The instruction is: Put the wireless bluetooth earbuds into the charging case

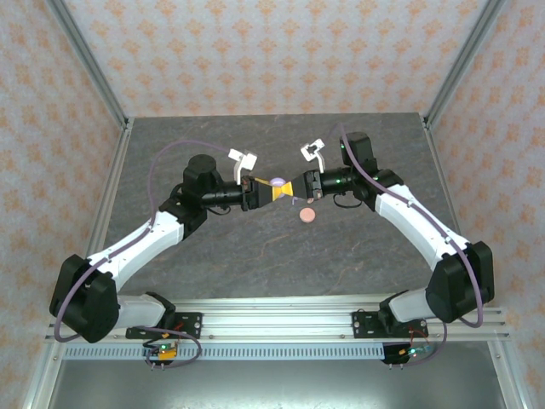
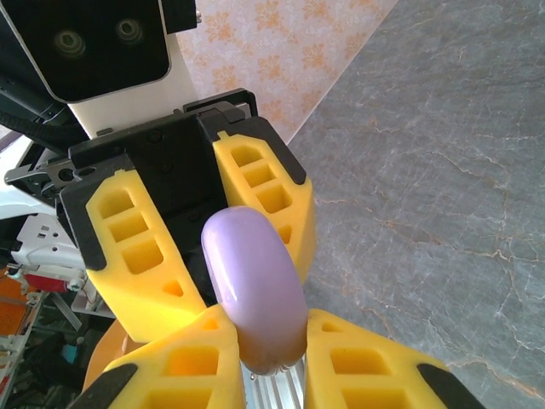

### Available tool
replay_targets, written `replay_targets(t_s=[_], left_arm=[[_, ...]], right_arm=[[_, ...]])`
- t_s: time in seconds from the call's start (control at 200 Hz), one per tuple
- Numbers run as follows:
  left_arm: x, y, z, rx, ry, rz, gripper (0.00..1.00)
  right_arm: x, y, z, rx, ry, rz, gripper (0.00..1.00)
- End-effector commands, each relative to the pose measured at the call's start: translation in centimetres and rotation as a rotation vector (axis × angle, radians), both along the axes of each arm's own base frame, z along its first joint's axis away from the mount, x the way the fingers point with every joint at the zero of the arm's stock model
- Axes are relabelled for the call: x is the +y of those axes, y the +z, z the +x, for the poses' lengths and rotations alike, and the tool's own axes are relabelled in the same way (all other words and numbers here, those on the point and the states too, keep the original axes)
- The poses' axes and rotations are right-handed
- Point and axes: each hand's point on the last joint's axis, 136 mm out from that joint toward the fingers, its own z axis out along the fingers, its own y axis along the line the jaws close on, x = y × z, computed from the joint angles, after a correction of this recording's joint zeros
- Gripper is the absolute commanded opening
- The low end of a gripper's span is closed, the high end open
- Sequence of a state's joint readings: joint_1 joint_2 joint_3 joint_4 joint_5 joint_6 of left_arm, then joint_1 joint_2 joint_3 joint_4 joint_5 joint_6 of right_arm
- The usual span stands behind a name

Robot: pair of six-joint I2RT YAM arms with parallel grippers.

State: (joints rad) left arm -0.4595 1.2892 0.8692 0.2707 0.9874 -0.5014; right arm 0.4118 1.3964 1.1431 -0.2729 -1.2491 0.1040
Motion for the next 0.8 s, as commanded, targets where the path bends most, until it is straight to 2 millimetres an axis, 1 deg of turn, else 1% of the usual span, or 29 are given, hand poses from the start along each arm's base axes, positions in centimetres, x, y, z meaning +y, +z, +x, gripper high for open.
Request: replay_targets(t_s=[0.0, 0.21, 0.31, 0.44, 0.581, 0.621, 0.676, 0.756, 0.796], left_arm=[[-0.6, 1.5, -1.1, -0.053, -0.051, -0.007, 0.34], [-0.6, 1.2, -1.2, -0.050, -0.051, 0.004, 0.34], [-0.6, 0.9, -1.1, -0.045, -0.048, 0.012, 0.32], [-0.6, 0.6, -1.1, -0.041, -0.050, 0.019, 0.21], [-0.6, 0.3, -0.9, -0.041, -0.042, 0.039, 0.14], [-0.5, 0.1, -0.8, -0.040, -0.039, 0.052, 0.13], [-0.5, -0.1, -0.8, -0.039, -0.038, 0.061, 0.13], [-0.4, -0.4, -0.6, -0.038, -0.028, 0.077, 0.13], [-0.3, -0.5, -0.5, -0.039, -0.017, 0.085, 0.13]], right_arm=[[0.5, 1.8, 0.4, -0.067, 0.008, 0.028, 0.18], [0.6, 2.0, 0.2, -0.066, 0.014, 0.031, 0.18], [0.5, 2.0, 0.2, -0.062, 0.012, 0.029, 0.18], [0.5, 1.9, 0.1, -0.058, 0.018, 0.028, 0.18], [0.5, 1.6, -0.1, -0.053, 0.022, 0.013, 0.20], [0.4, 1.5, -0.3, -0.051, 0.023, 0.003, 0.21], [0.3, 1.3, -0.4, -0.053, 0.019, -0.016, 0.25], [-0.1, 1.1, -0.2, -0.064, -0.014, -0.046, 0.37], [-0.4, 1.0, 0.1, -0.075, -0.048, -0.069, 0.45]])
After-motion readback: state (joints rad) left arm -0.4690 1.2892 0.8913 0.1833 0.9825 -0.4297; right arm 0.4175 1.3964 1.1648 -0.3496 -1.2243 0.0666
